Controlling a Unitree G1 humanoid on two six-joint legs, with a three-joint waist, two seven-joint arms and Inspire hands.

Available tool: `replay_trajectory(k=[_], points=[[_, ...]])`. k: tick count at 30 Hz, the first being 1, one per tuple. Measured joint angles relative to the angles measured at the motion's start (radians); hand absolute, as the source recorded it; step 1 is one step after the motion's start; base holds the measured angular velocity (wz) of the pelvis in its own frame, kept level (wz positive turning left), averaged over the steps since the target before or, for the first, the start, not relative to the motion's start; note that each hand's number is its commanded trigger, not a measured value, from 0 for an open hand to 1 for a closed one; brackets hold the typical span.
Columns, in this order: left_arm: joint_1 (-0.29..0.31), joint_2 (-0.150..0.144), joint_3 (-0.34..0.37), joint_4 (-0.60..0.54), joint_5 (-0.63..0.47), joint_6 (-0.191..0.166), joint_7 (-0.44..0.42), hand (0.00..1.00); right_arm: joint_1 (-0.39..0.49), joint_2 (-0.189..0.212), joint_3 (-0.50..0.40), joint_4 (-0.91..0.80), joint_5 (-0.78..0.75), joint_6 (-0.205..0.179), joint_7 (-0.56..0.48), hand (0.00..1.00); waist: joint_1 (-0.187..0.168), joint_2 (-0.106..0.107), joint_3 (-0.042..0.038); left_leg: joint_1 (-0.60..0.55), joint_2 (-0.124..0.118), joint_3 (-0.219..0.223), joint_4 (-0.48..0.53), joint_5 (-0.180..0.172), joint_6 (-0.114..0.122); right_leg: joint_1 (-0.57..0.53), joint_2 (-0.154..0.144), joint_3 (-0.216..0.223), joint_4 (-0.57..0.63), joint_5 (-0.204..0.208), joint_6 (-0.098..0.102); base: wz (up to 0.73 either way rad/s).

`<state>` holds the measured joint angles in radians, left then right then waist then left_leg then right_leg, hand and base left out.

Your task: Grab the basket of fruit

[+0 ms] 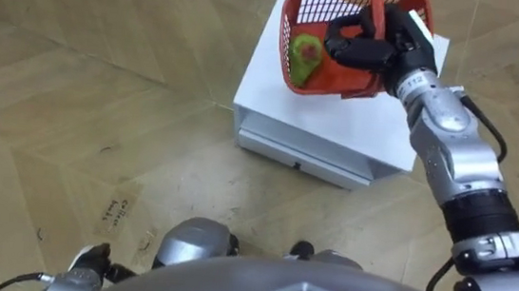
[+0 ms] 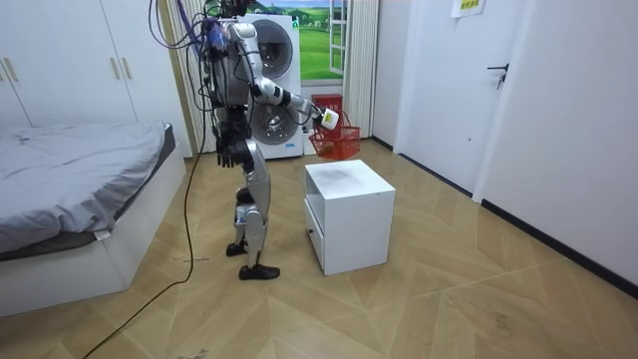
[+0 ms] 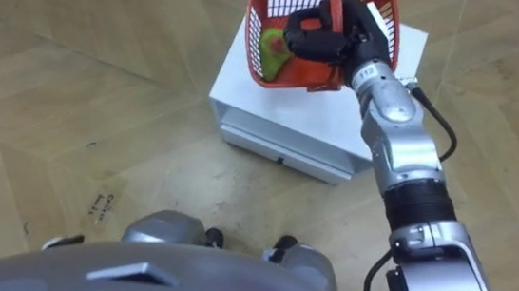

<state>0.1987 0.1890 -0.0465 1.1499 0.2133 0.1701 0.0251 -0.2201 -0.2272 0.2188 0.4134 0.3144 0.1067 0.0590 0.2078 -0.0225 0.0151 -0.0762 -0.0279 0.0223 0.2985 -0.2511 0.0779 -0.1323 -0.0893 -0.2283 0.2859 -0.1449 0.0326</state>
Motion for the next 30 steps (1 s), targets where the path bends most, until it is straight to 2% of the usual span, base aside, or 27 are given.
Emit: replay_trajectory(k=[8,12,13,14,25,30], points=[[0.012,-0.001,-0.019,-0.022,0.0,0.016,-0.01,0.0,-0.076,0.042,0.0,0.092,-0.002,0.0,-0.002,1.0,-0.005,0.011,0.0067,-0.02,0.001,-0.002,-0.002,0.0,0.0,-0.007,0.0,-0.018,-0.011,0.004,0.001,0.03],[0.014,-0.002,-0.02,-0.045,-0.001,0.02,-0.021,0.0,-0.077,0.041,0.001,0.099,-0.001,0.0,-0.003,1.0,0.017,0.018,0.0085,-0.022,0.003,-0.002,-0.007,0.0,0.0,-0.01,0.001,-0.025,-0.013,0.004,0.001,0.01],[0.019,-0.002,-0.02,-0.054,0.0,0.02,-0.022,0.0,-0.077,0.041,0.001,0.099,-0.001,0.0,-0.002,0.55,0.017,0.021,0.0073,-0.026,0.002,-0.004,-0.007,0.0,0.0,-0.011,0.0,-0.028,-0.014,0.004,0.001,0.05],[0.02,-0.002,-0.02,-0.057,0.0,0.02,-0.024,0.0,-0.077,0.041,0.001,0.099,-0.001,0.0,-0.002,0.0,0.017,0.023,0.0069,-0.028,0.002,-0.006,-0.008,0.0,0.0,-0.012,0.0,-0.031,-0.014,0.004,0.001,0.08],[0.048,-0.002,-0.017,-0.068,0.0,0.022,-0.038,0.0,-0.08,0.042,0.001,0.214,-0.007,0.0,-0.028,0.0,0.026,0.027,0.0045,-0.053,0.0,-0.011,0.005,0.0,0.0,-0.026,-0.013,-0.049,-0.023,0.004,0.002,0.03],[0.064,-0.002,-0.028,-0.059,-0.001,0.037,-0.058,0.0,-0.08,0.042,-0.002,0.245,-0.004,0.0,-0.06,0.0,0.023,0.028,0.004,-0.053,0.0,-0.017,0.005,0.0,0.0,-0.023,-0.013,-0.051,-0.024,0.004,0.002,0.0]])
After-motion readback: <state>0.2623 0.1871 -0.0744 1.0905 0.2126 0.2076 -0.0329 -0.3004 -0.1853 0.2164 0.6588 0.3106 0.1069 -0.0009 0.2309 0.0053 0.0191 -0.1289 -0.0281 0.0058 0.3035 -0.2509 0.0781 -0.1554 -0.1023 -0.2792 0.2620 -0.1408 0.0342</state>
